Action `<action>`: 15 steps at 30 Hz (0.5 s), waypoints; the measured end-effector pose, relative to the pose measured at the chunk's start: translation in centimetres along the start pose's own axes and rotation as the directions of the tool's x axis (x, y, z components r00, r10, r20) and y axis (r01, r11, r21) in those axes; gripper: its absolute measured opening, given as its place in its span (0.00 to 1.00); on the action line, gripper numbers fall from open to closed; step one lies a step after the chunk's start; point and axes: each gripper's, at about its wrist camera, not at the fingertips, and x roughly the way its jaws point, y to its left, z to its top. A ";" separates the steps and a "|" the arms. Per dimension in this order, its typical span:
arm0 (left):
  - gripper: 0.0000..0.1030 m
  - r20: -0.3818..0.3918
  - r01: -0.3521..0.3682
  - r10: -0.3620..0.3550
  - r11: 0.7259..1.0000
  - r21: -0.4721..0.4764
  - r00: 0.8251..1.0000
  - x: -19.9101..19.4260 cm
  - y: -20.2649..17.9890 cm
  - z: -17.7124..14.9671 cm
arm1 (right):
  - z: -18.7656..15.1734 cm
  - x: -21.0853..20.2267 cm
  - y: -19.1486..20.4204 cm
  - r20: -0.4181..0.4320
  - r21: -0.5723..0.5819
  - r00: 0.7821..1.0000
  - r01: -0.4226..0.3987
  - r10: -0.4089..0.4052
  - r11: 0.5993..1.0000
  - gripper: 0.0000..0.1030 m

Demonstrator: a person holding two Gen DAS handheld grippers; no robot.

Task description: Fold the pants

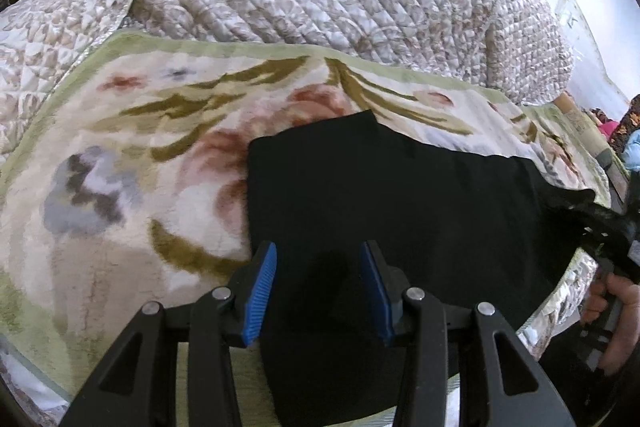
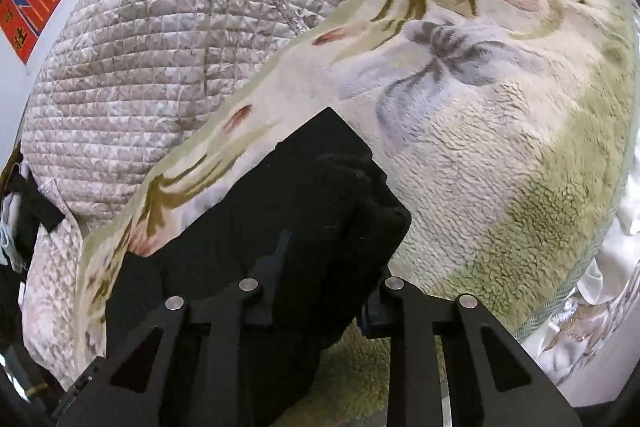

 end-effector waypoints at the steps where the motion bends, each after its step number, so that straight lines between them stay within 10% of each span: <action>1: 0.45 0.001 -0.011 0.011 1.000 -0.003 1.000 0.0 0.2 0.0 | 0.1 -0.3 0.5 0.005 -0.015 1.000 -0.011 0.011 1.000 0.23; 15: 0.45 0.033 -0.125 0.131 0.982 -0.141 0.991 -1.7 5.0 1.0 | -1.2 -2.8 14.2 -0.022 -0.362 0.981 -0.189 0.194 0.913 0.21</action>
